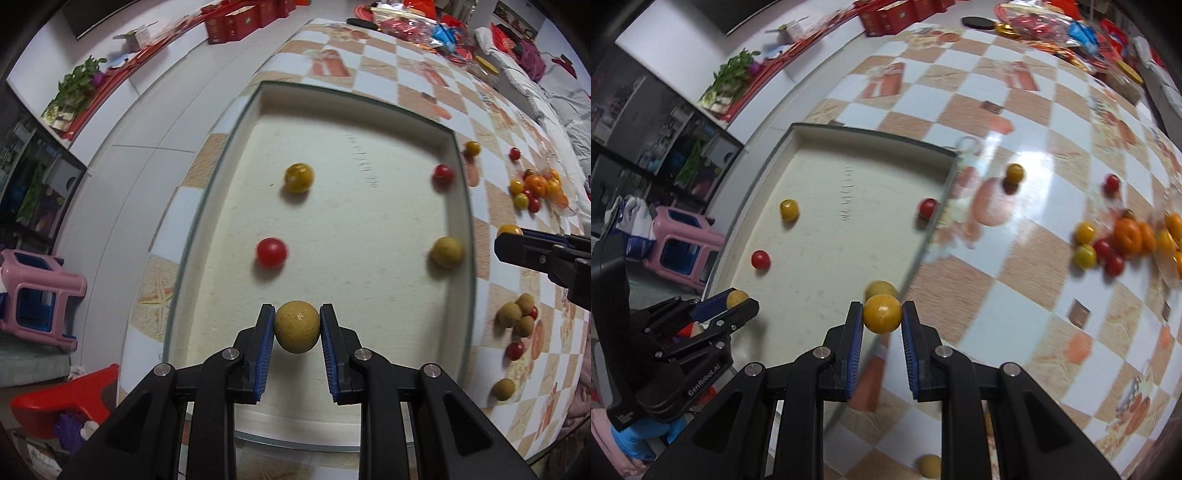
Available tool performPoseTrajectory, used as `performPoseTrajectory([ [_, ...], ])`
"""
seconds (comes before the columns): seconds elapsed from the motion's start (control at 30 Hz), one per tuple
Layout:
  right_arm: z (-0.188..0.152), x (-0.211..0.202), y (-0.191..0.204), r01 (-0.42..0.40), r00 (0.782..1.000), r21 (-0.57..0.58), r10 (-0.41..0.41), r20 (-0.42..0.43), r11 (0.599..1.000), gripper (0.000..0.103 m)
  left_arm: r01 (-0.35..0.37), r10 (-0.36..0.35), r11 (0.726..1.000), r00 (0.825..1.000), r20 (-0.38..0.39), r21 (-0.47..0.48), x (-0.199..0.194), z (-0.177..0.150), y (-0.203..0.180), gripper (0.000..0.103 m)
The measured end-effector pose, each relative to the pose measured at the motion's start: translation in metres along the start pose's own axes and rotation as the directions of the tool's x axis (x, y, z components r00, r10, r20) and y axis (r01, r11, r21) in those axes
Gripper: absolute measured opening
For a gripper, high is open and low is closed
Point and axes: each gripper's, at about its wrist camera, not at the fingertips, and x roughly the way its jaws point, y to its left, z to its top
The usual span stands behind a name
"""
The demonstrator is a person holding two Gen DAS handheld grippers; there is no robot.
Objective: Organize fruits
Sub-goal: 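Carry the greenish fruit and yellow tomato over the white tray, then open both tools to release the fruits into the white tray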
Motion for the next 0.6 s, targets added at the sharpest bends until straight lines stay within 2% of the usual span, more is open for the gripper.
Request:
performPoseTrajectory([
  [0.3,0.039,0.052,0.032,0.042,0.995,-0.098,-0.05,-0.083,0.994,0.023,-0.033,0.034,0.999,0.999,-0.026,0.01,0.018,-0.001,0.011,0.026],
  [0.5,0.045,0.076,0.037,0.067,0.986,-0.122,-0.085,-0.147,0.99,0.024,-0.027,0.029,0.999,0.998,-0.049,0.027,0.025,-0.004,0.012,0.027],
  [0.53,0.045,0.079,0.038,0.068,0.983,-0.126,-0.088,-0.159,0.99,0.025,-0.026,0.028,0.999,0.998,-0.055,0.026,0.028,-0.003,0.008,0.027],
  [0.6,0.045,0.079,0.04,0.061,0.984,-0.13,-0.082,-0.156,0.99,0.038,-0.031,0.033,0.999,0.998,-0.056,0.027,0.029,-0.003,0.005,0.029],
])
